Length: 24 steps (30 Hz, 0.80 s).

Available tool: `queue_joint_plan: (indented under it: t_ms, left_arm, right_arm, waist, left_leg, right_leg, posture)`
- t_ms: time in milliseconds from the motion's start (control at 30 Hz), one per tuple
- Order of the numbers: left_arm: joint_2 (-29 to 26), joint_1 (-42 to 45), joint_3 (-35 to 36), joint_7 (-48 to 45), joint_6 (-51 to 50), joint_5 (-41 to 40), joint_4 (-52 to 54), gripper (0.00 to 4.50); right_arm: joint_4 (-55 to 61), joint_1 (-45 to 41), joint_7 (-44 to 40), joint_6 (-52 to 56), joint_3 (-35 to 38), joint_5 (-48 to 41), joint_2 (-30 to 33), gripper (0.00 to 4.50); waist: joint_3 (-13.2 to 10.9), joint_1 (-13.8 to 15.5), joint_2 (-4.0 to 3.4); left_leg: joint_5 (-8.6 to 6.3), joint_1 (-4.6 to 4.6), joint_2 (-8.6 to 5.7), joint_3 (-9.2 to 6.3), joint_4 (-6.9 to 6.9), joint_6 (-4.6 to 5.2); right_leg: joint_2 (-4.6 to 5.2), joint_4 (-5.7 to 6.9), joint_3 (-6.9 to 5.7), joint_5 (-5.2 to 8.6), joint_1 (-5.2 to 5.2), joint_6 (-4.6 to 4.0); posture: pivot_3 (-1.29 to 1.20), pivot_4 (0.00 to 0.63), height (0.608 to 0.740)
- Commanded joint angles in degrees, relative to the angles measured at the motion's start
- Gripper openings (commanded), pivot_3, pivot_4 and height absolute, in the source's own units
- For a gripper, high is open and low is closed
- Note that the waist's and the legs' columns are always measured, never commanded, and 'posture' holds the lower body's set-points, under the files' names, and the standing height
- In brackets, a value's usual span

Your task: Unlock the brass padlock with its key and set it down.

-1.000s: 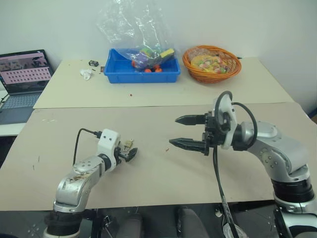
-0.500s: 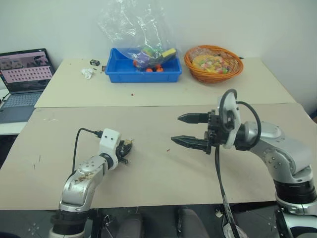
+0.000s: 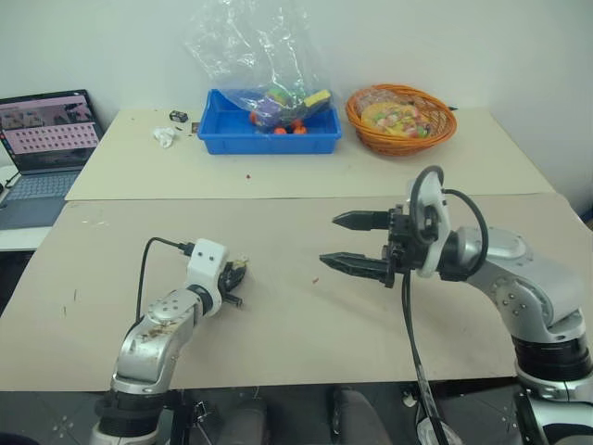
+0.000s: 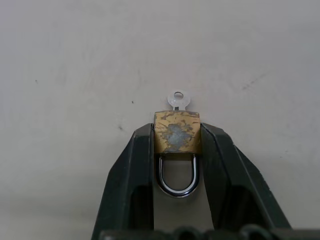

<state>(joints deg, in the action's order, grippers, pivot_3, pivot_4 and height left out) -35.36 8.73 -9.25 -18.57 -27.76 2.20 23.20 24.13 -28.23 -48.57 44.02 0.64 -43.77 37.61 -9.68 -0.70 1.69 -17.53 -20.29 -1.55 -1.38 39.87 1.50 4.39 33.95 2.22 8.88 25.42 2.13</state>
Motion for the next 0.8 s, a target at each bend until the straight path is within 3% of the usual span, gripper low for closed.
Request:
queue_joint_plan:
  t_ms: [33, 133, 200, 500, 600, 800]
  left_arm:
    - [-11.26, 0.57, -2.46, -2.38, 22.72, 13.74, 4.72, 0.8]
    - [-17.98, -1.29, -1.69, -1.95, 36.92, 18.83, 0.71, 0.8]
    - [-18.89, -1.8, -0.53, -1.48, 42.48, 19.2, -1.18, 0.8]
    - [-13.54, 0.98, 1.3, 1.54, 57.64, 20.48, -6.76, 0.8]
    - [-12.01, 2.62, 0.9, 1.03, 59.97, 20.54, -9.22, 0.8]
    - [-10.57, 4.39, 0.63, -1.02, 61.77, 20.01, -12.09, 0.8]
  right_arm:
    - [0.36, -0.67, 0.75, -0.6, 1.26, -0.18, -0.46, 4.5]
    - [-2.87, -1.5, -0.23, 0.31, 1.7, -1.38, -0.78, 4.5]
    - [-6.84, -2.54, -1.37, 0.12, 1.16, -0.53, -0.69, 4.5]
    - [-17.78, -8.99, -10.29, 7.44, -2.8, -2.06, -0.05, 4.5]
    - [-18.24, -9.79, -14.43, 6.39, -7.0, 0.31, -0.08, 4.5]
    - [-20.17, -12.12, -14.87, 5.49, -10.46, 3.5, -3.13, 4.5]
  waist:
    - [0.0, -0.03, -0.01]
    - [0.0, -0.03, -0.04]
    - [-0.02, 0.02, -0.06]
    - [-0.02, 0.28, -0.06]
    - [-0.02, 0.09, -0.06]
    - [-0.02, -0.04, -0.06]
  left_leg:
    - [0.0, 0.01, -0.02, 0.04, -0.04, 0.0]
    - [-0.05, 0.03, -0.01, 0.11, -0.14, 0.06]
    - [-0.07, -0.01, 0.01, 0.12, -0.15, 0.1]
    - [-0.05, -0.8, -0.01, 0.09, -0.07, 0.09]
    - [-0.06, -0.82, -0.02, 0.08, -0.06, 0.09]
    - [-0.06, -0.84, -0.05, 0.08, -0.05, 0.1]
  right_leg:
    - [0.05, -0.01, 0.04, -0.01, 0.02, -0.01]
    - [0.15, -0.13, 0.05, -0.01, 0.02, -0.01]
    - [0.17, -0.2, 0.02, -0.02, 0.06, -0.01]
    - [0.24, 0.04, -0.11, -0.09, 0.9, -0.07]
    - [0.24, 0.04, -0.15, -0.09, 0.89, -0.06]
    - [0.24, 0.09, -0.16, -0.12, 0.89, -0.01]
  posture:
    - [0.0, 0.15, 0.735]
    - [0.0, 0.15, 0.735]
    - [0.0, 0.15, 0.735]
    - [0.0, 0.15, 0.735]
    - [0.0, 0.15, 0.735]
    - [0.0, 0.15, 0.735]
